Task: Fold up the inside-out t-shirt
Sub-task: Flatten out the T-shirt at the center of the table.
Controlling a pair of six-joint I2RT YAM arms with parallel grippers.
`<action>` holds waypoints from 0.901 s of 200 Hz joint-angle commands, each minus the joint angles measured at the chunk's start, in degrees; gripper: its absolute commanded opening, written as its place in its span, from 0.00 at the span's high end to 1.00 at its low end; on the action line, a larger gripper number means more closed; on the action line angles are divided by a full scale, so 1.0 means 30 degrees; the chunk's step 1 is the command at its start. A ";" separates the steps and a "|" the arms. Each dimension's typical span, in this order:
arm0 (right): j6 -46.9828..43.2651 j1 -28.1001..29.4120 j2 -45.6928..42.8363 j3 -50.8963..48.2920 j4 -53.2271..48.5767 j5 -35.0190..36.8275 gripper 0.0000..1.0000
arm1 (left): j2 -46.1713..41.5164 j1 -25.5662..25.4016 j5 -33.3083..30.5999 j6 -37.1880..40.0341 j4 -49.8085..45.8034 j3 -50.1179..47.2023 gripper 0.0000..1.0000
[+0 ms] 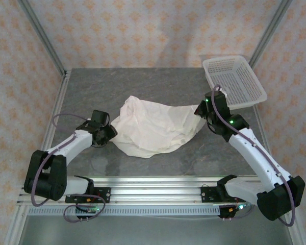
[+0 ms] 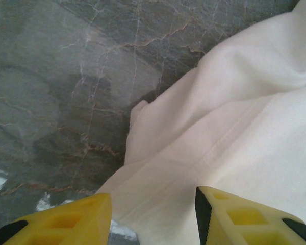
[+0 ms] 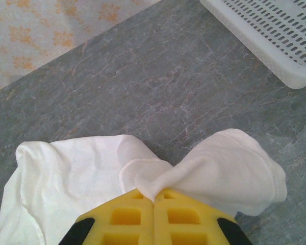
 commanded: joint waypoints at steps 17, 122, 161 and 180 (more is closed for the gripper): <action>0.0384 -0.0072 -0.0451 -0.0114 0.0301 -0.0028 1.00 | 0.0764 -0.0182 0.0180 -0.0417 0.1491 -0.0127 0.61; 0.0459 -0.0054 -0.0580 0.0146 0.0360 0.0001 1.00 | -0.3028 -0.0159 -0.2081 0.0476 -0.2611 0.1570 1.00; 0.0591 -0.0065 -0.0683 -0.0197 0.0535 -0.0218 1.00 | -0.2564 0.0035 -0.1106 -0.0477 -0.2013 0.0469 0.57; 0.0614 -0.0066 -0.0654 -0.0272 0.0543 -0.0337 1.00 | -0.2124 0.0169 -0.0127 -0.1114 -0.0599 -0.0455 0.56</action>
